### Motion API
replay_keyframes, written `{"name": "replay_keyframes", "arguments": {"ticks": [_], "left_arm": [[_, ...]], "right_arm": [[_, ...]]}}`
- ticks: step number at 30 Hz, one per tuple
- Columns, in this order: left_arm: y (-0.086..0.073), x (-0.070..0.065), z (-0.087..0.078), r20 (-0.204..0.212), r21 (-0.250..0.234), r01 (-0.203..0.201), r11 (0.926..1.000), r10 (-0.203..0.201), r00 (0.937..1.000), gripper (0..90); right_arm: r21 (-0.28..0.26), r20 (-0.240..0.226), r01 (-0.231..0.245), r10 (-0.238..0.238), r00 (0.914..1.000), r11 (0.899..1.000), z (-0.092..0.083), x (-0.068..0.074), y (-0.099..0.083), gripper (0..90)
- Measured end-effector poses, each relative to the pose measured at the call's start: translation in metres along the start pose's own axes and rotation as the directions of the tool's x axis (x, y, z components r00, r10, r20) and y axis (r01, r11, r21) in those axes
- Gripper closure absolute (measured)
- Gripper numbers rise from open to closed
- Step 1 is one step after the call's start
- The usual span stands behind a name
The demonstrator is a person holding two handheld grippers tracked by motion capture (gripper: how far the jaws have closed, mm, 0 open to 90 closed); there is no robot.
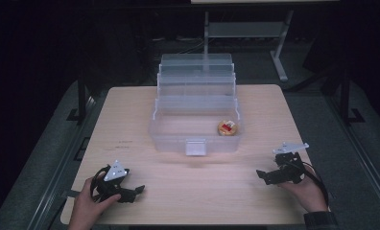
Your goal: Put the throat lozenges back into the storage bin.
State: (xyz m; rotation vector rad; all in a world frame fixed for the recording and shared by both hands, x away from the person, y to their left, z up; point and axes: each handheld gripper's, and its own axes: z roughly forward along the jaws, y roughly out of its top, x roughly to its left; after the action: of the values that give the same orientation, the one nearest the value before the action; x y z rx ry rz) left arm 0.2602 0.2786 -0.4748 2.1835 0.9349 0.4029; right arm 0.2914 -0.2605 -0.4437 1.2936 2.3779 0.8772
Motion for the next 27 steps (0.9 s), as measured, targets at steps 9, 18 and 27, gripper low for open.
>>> {"name": "replay_keyframes", "arguments": {"ticks": [9, 18, 27], "left_arm": [[0.0, 0.0, 0.0, 0.0, 0.002, -0.001, 1.0, 0.001, 1.0, 10.7], [0.0, 0.0, 0.0, 0.0, 0.002, -0.003, 1.0, 0.003, 1.0, 10.8], [0.0, 0.0, 0.0, -0.001, 0.002, -0.003, 1.0, 0.003, 1.0, 10.7]], "right_arm": [[-0.027, 0.006, -0.036, 0.036, 0.9993, 0.999, -0.001, -0.002, -0.024, 1.1], [-0.042, 0.028, -0.053, 0.054, 0.9982, 0.998, -0.001, -0.004, -0.043, 0.0], [-0.062, 0.048, -0.043, 0.046, 0.9978, 0.997, -0.001, -0.006, -0.054, 0.0]]}}
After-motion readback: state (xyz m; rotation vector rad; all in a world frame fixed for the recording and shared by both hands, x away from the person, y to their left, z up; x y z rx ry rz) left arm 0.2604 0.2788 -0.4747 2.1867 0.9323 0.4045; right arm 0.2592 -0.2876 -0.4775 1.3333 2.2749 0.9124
